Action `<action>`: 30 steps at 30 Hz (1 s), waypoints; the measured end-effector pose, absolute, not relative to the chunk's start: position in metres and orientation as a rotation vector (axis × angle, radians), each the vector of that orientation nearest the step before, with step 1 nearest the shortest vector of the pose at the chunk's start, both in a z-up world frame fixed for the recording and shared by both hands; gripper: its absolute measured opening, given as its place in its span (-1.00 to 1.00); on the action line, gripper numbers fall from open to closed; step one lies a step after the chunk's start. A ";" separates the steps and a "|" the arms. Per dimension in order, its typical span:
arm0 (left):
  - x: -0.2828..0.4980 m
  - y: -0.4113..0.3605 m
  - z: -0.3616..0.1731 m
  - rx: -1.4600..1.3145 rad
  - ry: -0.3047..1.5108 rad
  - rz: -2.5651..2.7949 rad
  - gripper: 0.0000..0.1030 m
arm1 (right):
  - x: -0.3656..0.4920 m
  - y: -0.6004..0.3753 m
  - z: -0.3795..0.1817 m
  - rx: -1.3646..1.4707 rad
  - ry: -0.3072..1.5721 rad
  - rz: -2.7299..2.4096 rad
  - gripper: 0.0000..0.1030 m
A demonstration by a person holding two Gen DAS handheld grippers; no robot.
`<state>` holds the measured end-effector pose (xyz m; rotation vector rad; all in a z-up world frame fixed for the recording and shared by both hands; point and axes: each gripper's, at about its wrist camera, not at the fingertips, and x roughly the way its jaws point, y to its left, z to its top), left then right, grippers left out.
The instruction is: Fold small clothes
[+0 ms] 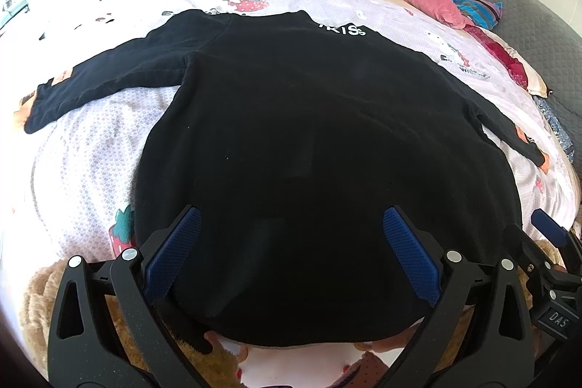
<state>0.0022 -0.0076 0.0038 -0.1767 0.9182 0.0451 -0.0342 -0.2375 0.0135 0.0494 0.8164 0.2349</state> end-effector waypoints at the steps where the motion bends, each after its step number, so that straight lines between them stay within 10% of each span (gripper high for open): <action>1: 0.003 -0.007 0.004 -0.177 0.918 0.044 0.83 | -0.033 -0.238 0.014 0.052 0.818 0.235 0.92; 30: 0.055 -0.002 0.034 -0.190 0.886 0.023 0.83 | 0.012 -0.240 0.041 0.121 0.804 0.275 0.92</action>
